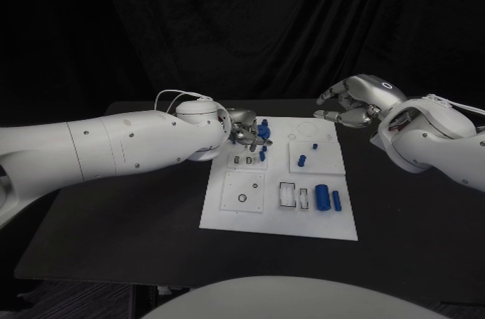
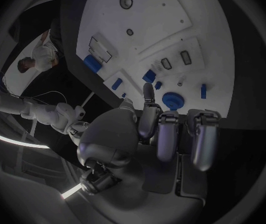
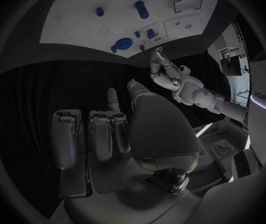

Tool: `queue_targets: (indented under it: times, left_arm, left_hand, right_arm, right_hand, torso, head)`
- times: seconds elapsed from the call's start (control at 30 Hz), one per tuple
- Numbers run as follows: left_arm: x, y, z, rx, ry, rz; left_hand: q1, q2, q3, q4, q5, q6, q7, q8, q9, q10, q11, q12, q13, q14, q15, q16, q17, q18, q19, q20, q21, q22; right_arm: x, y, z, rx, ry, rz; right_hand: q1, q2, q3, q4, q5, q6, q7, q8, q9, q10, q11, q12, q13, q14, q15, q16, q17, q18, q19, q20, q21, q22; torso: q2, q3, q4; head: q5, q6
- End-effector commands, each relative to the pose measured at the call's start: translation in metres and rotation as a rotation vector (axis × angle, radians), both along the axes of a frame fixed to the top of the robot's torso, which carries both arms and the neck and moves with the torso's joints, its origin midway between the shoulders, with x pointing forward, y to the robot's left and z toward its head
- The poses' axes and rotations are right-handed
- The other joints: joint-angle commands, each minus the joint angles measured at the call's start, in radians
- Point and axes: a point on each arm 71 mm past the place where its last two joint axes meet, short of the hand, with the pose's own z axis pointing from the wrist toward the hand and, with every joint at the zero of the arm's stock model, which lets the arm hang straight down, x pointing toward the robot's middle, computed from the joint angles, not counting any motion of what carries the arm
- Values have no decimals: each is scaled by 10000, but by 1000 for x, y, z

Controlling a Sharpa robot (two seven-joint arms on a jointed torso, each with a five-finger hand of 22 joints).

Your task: Assemble the parts on the task board

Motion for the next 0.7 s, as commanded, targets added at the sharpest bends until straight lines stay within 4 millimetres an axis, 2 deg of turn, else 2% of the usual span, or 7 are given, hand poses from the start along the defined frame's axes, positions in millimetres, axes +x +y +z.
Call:
queue_targets:
  times: [0.03, 0.13, 0.3, 0.33, 0.37, 0.5, 0.7]
  left_arm:
    - [1, 2, -4, 959, 429, 340]
    - [3, 0, -4, 1078, 431, 474]
    - [6, -2, -4, 1071, 345, 570]
    - [6, -3, -4, 1044, 323, 560]
    - [6, -4, -3, 1021, 308, 544]
    - [6, -7, -3, 907, 248, 447]
    - [7, -9, -3, 823, 193, 395]
  left_hand:
    - [-47, -77, 40, 36, 52, -82, -11, 46, 64, 1429, -440, 2398, 3191, 1039, -79, 26, 2630, -47, 792, -53, 4, 2297]
    - [-64, -95, 45, 21, 95, -104, -15, 34, 147, 1429, -442, 2398, 3191, 1039, -83, 26, 2630, -46, 790, -56, 1, 2293]
    - [68, -127, 157, -60, 342, -146, -28, -40, 349, 1429, -455, 2398, 3191, 1039, -97, 26, 2630, -41, 780, -70, -11, 2275]
    - [125, -140, 200, -88, 408, -150, -31, -69, 406, 1429, -459, 2398, 3191, 1039, -101, 26, 2630, -39, 775, -74, -15, 2268]
    - [143, -144, 213, -97, 425, -152, -31, -79, 421, 1429, -460, 2398, 3191, 1039, -102, 26, 2630, -40, 778, -75, -14, 2272]
    - [190, -148, 252, -118, 459, -171, -28, -114, 459, 1429, -461, 2398, 3191, 1039, -103, 26, 2630, -37, 771, -77, -19, 2262]
    - [197, -135, 270, -113, 474, -162, -29, -121, 479, 1429, -460, 2398, 3191, 1039, -103, 26, 2630, -32, 757, -77, -29, 2242]
  right_arm:
    - [0, 0, -2, -28, 114, -155]
    - [0, 0, -2, -26, 114, -140]
    - [1, 0, -2, -36, 123, -139]
    - [1, 0, -2, -37, 123, -135]
    - [1, 1, -2, -37, 123, -130]
    - [1, 1, -2, -38, 127, -102]
    - [1, 2, -3, -53, 148, -79]
  right_hand:
    - [24, 88, 23, -44, 30, 53, 6, 37, 9, 1043, 40, 26, 2635, 1048, 101, 29, 2635, -95, 915, 56, -10, 2549]
    - [24, 88, 23, -44, 30, 53, 6, 37, 9, 1043, 40, 26, 2635, 1048, 101, 29, 2635, -95, 915, 56, -10, 2549]
    - [22, 91, 23, -44, 32, 60, 9, 38, 9, 1043, 42, 26, 2635, 1048, 102, 29, 2635, -96, 919, 57, -4, 2551]
    - [22, 91, 23, -44, 32, 60, 9, 38, 9, 1043, 42, 26, 2635, 1048, 102, 29, 2635, -96, 919, 57, -4, 2551]
    - [22, 91, 23, -44, 32, 60, 9, 38, 9, 1043, 42, 26, 2635, 1048, 102, 29, 2635, -96, 919, 57, -4, 2551]
    - [18, 93, 21, -43, 33, 65, 12, 38, 9, 1043, 43, 26, 2635, 1048, 102, 29, 2635, -93, 913, 57, -14, 2547]
    - [18, 93, 21, -43, 33, 65, 12, 38, 9, 1043, 43, 26, 2635, 1048, 102, 29, 2635, -93, 913, 57, -14, 2547]
  torso:
    - [50, 91, -129]
    - [63, 133, -163]
    - [61, 137, -161]
    - [57, 119, -155]
    - [57, 139, -180]
    - [48, 116, -202]
    - [56, 139, -227]
  head:
    - [81, -63]
    - [100, -80]
    - [97, -80]
    - [93, -80]
    - [114, -80]
    - [144, -80]
    - [174, -80]
